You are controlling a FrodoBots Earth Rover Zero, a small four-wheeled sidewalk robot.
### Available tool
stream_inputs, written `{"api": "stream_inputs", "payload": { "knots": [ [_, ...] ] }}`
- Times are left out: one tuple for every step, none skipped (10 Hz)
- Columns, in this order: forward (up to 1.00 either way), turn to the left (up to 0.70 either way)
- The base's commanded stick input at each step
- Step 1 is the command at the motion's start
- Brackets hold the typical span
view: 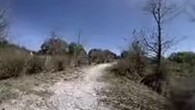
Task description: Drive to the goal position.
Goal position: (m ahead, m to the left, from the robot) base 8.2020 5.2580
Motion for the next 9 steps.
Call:
{"api": "stream_inputs", "payload": {
  "knots": [
    [0.7,0.0],
    [0.7,0.0],
    [0.7,0.0],
    [0.7,0.0],
    [0.7,0.0],
    [0.7,0.0],
    [0.7,0.0],
    [0.7,0.0],
    [0.7,0.0]
  ]
}}
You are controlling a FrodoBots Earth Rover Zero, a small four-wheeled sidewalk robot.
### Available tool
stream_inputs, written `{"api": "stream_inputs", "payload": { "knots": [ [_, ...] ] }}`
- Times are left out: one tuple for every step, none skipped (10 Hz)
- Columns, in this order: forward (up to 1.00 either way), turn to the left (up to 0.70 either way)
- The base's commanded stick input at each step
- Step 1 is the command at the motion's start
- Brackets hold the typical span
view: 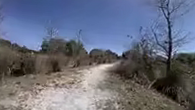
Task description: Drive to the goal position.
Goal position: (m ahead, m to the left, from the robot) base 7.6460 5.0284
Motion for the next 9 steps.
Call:
{"api": "stream_inputs", "payload": {
  "knots": [
    [0.7,0.0],
    [0.7,0.0],
    [0.7,0.0],
    [0.7,0.0],
    [0.7,0.0],
    [0.7,0.0],
    [0.7,0.0],
    [0.7,0.0],
    [0.7,0.0]
  ]
}}
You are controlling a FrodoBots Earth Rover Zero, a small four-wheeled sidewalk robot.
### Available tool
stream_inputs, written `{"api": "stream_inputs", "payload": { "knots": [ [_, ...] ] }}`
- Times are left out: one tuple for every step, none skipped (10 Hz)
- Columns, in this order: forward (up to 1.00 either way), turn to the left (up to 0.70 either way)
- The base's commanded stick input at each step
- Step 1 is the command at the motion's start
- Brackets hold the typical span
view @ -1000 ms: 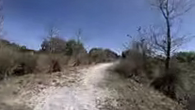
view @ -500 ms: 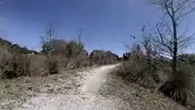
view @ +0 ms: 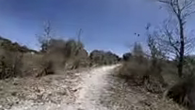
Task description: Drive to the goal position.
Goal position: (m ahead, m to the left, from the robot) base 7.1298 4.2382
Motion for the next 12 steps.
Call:
{"api": "stream_inputs", "payload": {
  "knots": [
    [0.7,0.0],
    [0.7,0.0],
    [0.7,0.0],
    [0.7,0.0],
    [0.7,0.0],
    [0.7,0.0],
    [0.7,0.0],
    [0.7,0.0],
    [0.7,0.0],
    [0.7,0.0],
    [0.7,0.0],
    [0.7,0.0]
  ]
}}
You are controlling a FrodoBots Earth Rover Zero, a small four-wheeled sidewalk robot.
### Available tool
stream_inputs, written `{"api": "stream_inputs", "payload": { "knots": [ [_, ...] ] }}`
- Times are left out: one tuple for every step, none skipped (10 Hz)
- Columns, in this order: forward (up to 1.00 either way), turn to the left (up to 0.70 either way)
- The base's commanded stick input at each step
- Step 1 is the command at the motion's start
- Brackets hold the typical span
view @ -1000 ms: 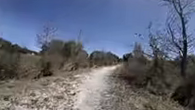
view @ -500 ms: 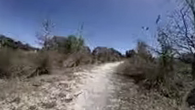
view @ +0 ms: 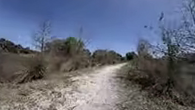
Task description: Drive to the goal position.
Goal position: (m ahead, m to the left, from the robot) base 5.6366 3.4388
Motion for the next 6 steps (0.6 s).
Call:
{"api": "stream_inputs", "payload": {
  "knots": [
    [0.7,0.0],
    [0.7,-0.13],
    [0.7,-0.24],
    [0.7,-0.35],
    [0.7,-0.28],
    [0.7,-0.03]
  ]
}}
